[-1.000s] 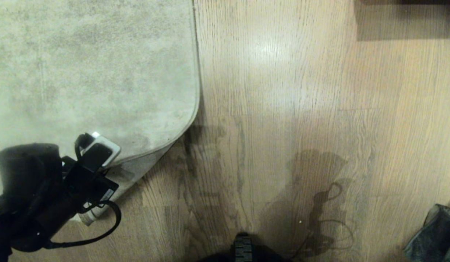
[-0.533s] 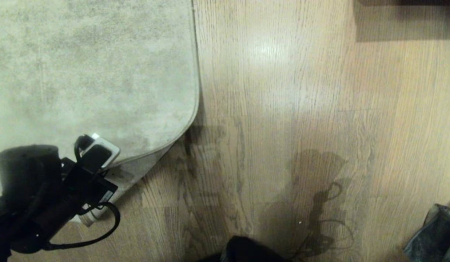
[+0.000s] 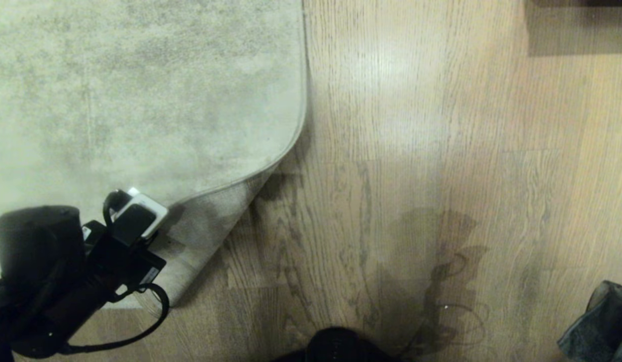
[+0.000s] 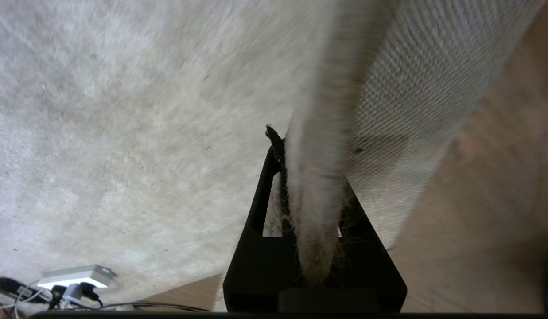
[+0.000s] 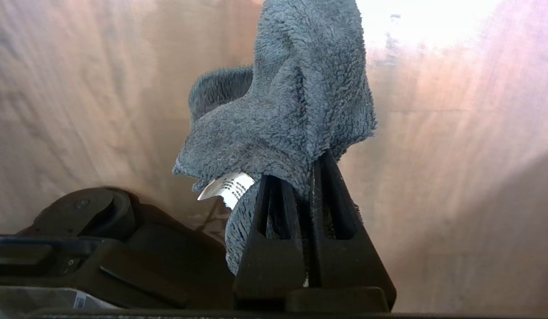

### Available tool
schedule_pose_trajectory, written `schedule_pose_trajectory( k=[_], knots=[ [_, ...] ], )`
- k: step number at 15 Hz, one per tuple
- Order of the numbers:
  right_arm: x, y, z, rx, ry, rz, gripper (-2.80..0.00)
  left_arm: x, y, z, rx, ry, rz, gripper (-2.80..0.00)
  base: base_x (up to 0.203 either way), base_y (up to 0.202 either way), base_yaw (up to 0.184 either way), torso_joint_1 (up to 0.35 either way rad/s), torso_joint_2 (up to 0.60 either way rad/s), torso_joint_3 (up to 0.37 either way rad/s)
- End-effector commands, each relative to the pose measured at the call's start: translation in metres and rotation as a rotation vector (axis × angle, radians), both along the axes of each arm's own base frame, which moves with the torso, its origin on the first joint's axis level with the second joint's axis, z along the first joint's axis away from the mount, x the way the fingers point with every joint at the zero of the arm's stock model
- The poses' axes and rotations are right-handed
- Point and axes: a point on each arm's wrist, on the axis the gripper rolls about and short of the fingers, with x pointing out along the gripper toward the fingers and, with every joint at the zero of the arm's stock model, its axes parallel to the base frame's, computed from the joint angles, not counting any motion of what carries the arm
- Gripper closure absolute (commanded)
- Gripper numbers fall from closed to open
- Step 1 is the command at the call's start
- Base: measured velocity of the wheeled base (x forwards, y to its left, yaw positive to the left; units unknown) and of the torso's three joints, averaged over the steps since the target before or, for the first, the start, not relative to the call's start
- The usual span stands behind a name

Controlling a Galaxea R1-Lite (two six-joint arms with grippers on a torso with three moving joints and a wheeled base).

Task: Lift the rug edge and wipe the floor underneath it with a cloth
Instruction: Lift up the carpet

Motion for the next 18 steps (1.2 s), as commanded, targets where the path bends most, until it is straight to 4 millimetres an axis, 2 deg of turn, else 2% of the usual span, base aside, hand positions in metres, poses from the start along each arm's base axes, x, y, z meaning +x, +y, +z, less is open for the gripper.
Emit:
schedule_pose_trajectory(
  k=[1,8,18],
  knots=[
    [0.0,0.0,-0.0001,-0.001,0.001,0.001,0.0,-0.0002,0.0,0.0001,0.004,-0.002,0.003,0.0,0.0,0.192,-0.001,0.004,0.0,0.002],
    [0.0,0.0,-0.0001,-0.001,0.001,0.001,0.0,0.0012,-0.0015,0.0005,0.007,-0.001,-0.009,0.0,0.0,0.171,-0.003,0.004,0.0,0.002],
    [0.0,0.0,0.0,-0.001,0.0,0.001,0.0,-0.0004,-0.0073,-0.0011,0.011,0.007,-0.04,0.0,0.0,0.0,0.0,0.0,0.0,0.0]
  ],
)
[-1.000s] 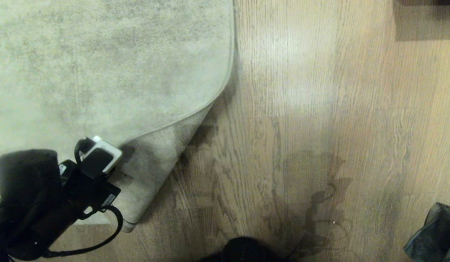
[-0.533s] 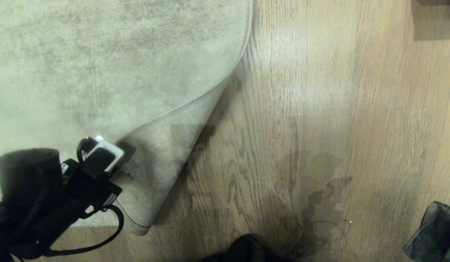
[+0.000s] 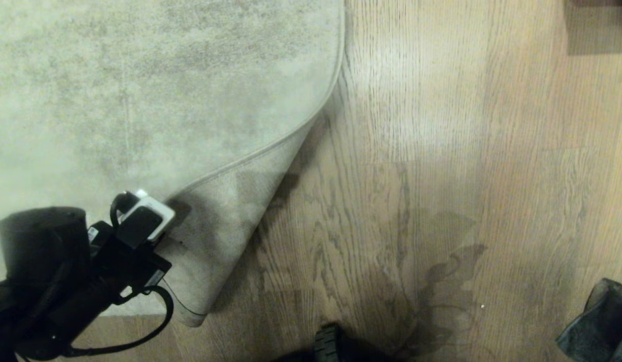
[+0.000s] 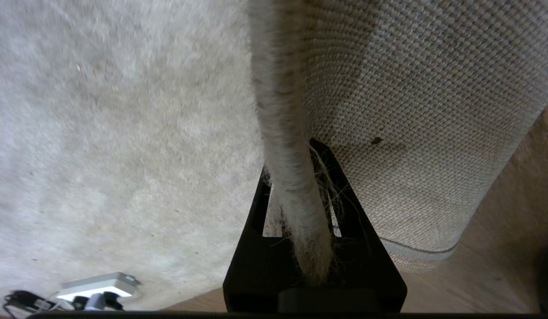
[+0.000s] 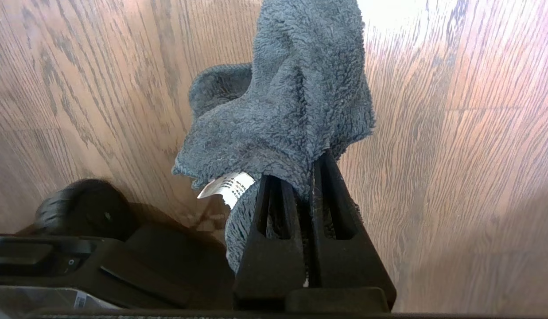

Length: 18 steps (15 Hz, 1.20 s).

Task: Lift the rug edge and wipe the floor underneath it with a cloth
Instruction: Lift up the carpet

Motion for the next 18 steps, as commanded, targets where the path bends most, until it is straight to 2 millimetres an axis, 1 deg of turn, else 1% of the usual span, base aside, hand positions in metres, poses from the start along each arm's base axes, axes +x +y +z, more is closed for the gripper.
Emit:
schedule_pose_trajectory(
  k=[1,4,13,18],
  knots=[
    [0.0,0.0,0.0001,-0.001,-0.001,0.002,0.0,0.0003,-0.0009,-0.0002,0.003,-0.002,-0.003,0.0,0.0,0.0,0.0,0.0,0.0,0.0],
    [0.0,0.0,-0.0001,-0.001,0.0,0.002,0.0,0.0002,-0.0008,-0.0008,0.002,0.001,-0.002,0.0,-0.159,-0.135,0.006,0.003,0.0,0.006],
    [0.0,0.0,0.0,-0.001,-0.001,0.001,0.0,-0.0011,-0.0047,-0.0031,0.004,0.012,-0.021,0.0,-0.003,-0.008,-0.002,-0.001,0.0,0.0],
    [0.0,0.0,0.0,-0.001,0.0,0.0,0.0,-0.0033,-0.0102,-0.0038,0.001,0.015,-0.051,0.0,0.0,0.0,0.0,0.0,0.0,0.0]
  ],
)
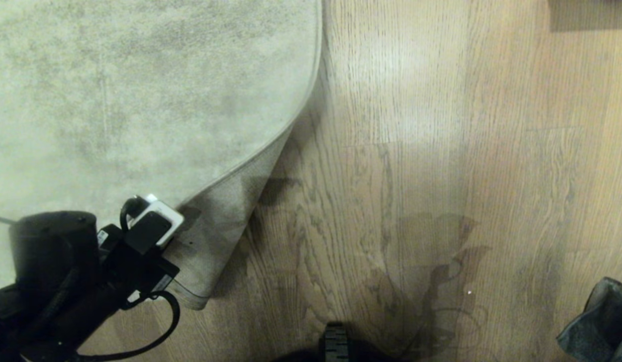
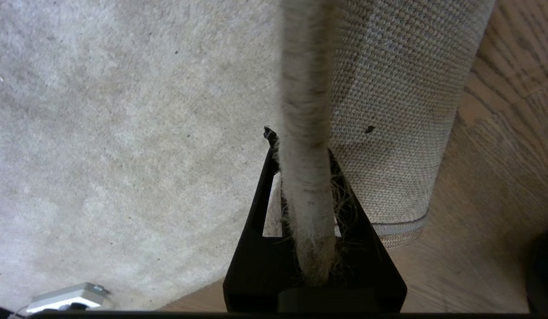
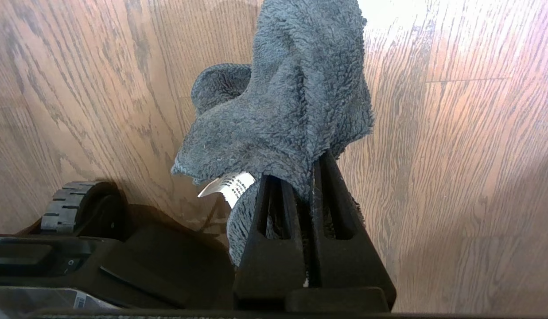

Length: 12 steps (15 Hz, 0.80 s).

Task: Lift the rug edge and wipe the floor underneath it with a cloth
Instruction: Lift up the carpet

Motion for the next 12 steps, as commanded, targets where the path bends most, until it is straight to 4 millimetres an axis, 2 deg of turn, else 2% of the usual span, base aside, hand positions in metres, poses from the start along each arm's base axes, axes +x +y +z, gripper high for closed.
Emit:
schedule_pose_trajectory(
  k=[1,12],
  knots=[
    [0.0,0.0,0.0001,-0.001,-0.001,0.002,0.0,0.0003,-0.0015,0.0004,0.002,-0.004,-0.007,0.0,0.0,0.0,0.0,0.0,0.0,0.0],
    [0.0,0.0,0.0,-0.001,0.0,0.0,0.0,-0.003,0.0001,-0.0035,-0.005,0.009,0.001,0.0,-0.009,0.0,0.0,0.0,0.0,0.0]
  ],
)
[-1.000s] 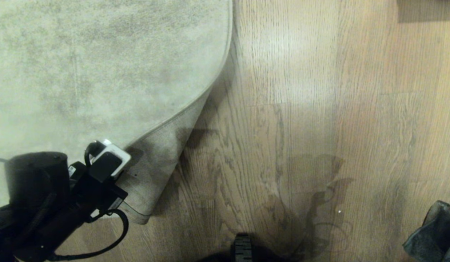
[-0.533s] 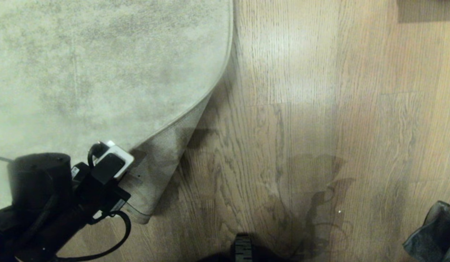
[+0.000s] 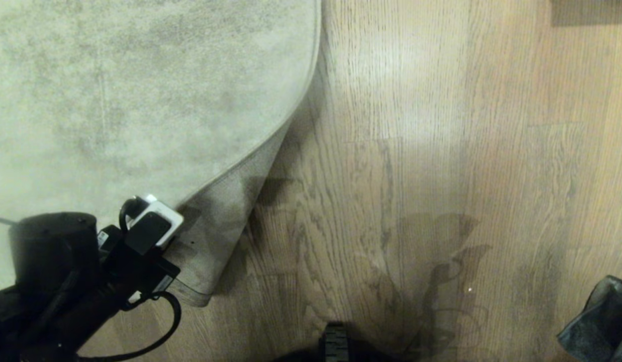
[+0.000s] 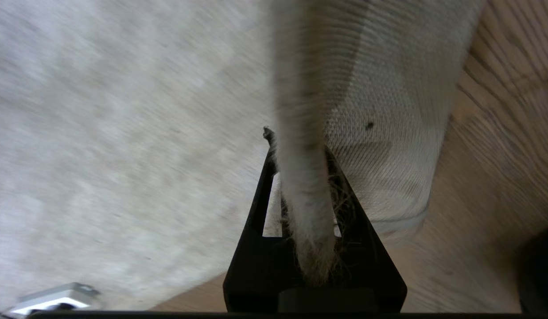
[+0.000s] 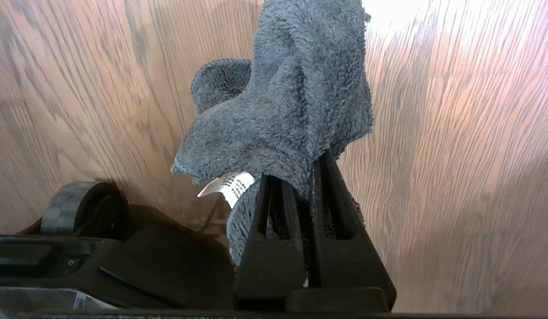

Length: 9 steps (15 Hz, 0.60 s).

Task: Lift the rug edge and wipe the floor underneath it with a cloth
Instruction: Lift up the carpet

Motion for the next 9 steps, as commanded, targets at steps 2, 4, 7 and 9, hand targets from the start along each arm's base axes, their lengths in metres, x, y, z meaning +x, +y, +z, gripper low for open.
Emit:
schedule_pose_trajectory(
  k=[2,4,7,9],
  knots=[
    [0.0,0.0,-0.0002,-0.001,0.001,0.001,0.0,-0.0021,0.0007,-0.0031,0.007,0.01,0.001,0.0,-0.177,0.0,0.0,0.002,0.0,0.003],
    [0.0,0.0,-0.0002,-0.001,0.001,0.0,0.0,-0.0019,0.0006,-0.0027,0.006,0.009,0.001,0.0,-0.158,0.0,-0.003,0.002,0.0,0.003],
    [0.0,0.0,-0.0001,-0.001,0.001,0.0,0.0,-0.0018,0.0008,-0.0028,0.006,0.009,0.002,0.0,0.0,0.0,0.0,0.0,0.0,0.0],
    [0.0,0.0,-0.0002,-0.001,0.001,0.001,0.0,-0.0017,0.0006,-0.0032,0.007,0.012,0.001,0.0,0.0,0.0,0.0,0.0,0.0,0.0]
  ],
)
